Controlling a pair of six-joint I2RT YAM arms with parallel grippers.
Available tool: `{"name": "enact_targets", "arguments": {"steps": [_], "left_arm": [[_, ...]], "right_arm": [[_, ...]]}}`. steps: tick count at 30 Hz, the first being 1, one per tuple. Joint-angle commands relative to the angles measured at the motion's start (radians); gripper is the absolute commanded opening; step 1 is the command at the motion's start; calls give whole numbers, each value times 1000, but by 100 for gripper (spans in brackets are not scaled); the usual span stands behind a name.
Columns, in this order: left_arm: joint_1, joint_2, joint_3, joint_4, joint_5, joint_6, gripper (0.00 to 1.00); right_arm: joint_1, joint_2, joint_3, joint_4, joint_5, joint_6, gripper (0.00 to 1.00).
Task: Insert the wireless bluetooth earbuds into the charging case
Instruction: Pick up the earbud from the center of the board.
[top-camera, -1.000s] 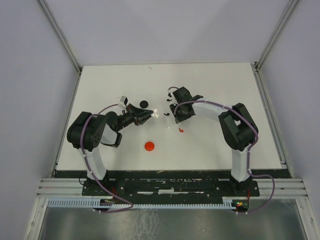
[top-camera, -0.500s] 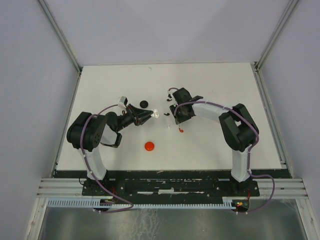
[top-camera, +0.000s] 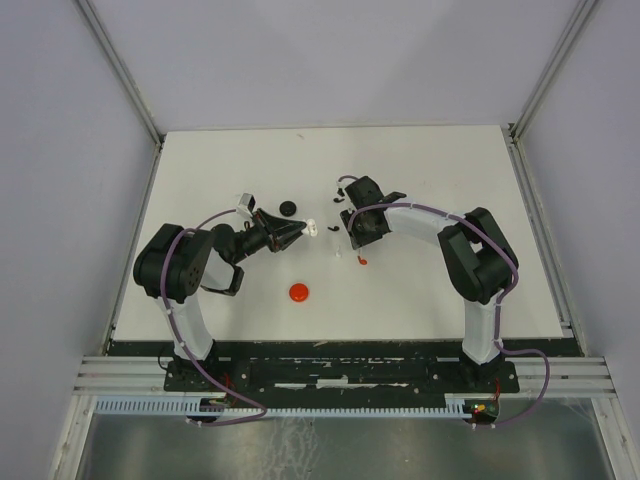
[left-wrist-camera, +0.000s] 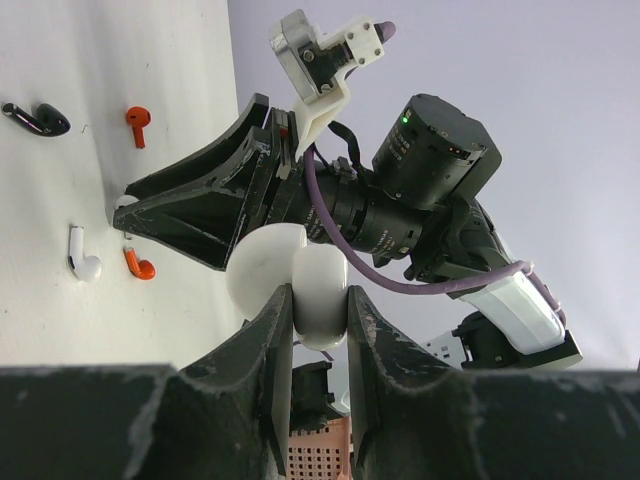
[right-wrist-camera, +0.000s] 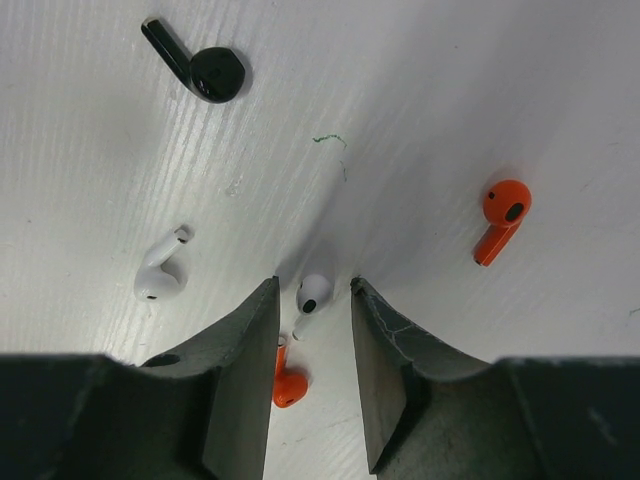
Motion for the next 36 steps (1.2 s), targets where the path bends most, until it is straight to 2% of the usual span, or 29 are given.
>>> {"name": "enact_targets", "arguments": {"steps": [1, 26, 36], "left_arm": [[5, -39, -2, 204, 21, -15, 3], [5, -35, 0, 205, 22, -15, 3], [5, -35, 0, 205, 22, -15, 3]], "right_arm": [[9, -27, -14, -30, 18, 55, 42], [17, 5, 3, -53, 55, 80, 35], [17, 27, 34, -87, 57, 73, 36]]}}
